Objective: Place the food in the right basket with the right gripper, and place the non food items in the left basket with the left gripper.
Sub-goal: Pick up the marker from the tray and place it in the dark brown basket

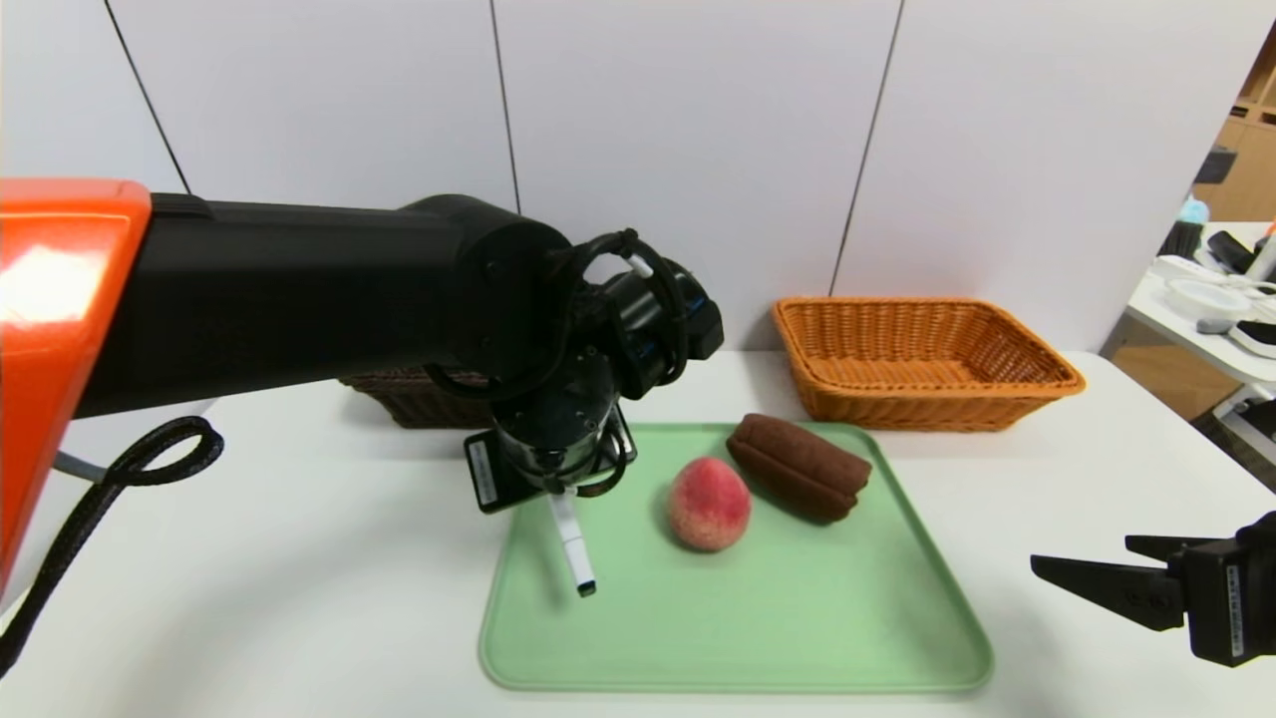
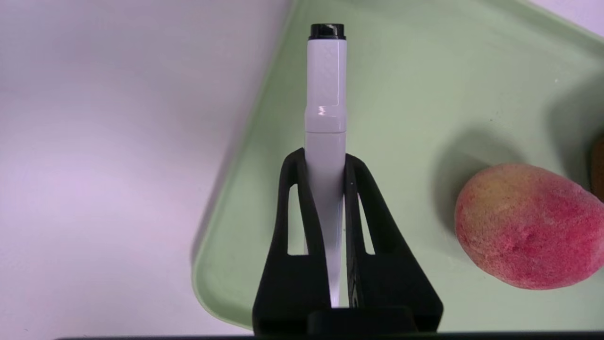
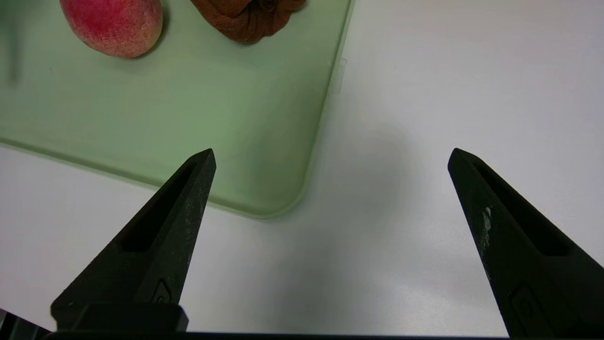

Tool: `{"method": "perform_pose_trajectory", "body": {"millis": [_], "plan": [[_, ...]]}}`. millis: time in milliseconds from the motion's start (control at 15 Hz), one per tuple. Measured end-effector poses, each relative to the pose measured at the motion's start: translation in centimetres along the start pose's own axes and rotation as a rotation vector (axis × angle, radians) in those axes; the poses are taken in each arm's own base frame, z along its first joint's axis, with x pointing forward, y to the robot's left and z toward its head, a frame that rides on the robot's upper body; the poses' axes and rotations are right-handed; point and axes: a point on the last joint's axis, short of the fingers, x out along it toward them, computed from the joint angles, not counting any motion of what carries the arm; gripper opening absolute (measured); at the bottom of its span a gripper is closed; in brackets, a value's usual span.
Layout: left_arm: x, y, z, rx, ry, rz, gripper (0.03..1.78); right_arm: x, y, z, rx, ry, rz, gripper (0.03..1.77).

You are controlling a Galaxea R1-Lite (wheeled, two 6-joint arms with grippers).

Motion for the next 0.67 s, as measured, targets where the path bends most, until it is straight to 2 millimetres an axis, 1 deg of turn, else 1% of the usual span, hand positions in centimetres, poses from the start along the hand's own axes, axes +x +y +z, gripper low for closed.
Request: {"method": "perform_pose_trajectory", "body": {"millis": [200,333,467,667], "plan": [[-0.8,0.8,1.2,0.032,-0.023,-0.010,0.16,-0.2,0.0,-0.1,-0.002,-0.007,0.001,1.70],[-1.1,1.7,2.4,0.051,-0.036,-0.009,0.16,-0.3,0.1,-0.2,-0.002,-0.010,0.002,1.70],[-1.2,2.9,4.2,0.080,-0.059,-0.002,0.16,-0.5,0.1,-0.3,-0.002,-0.014,0.002,1.70],[-1.7,5.1,8.1,0.143,-0.126,-0.037,0.16,-0.6,0.1,-0.7,0.000,-0.012,0.000,1.70]]}}
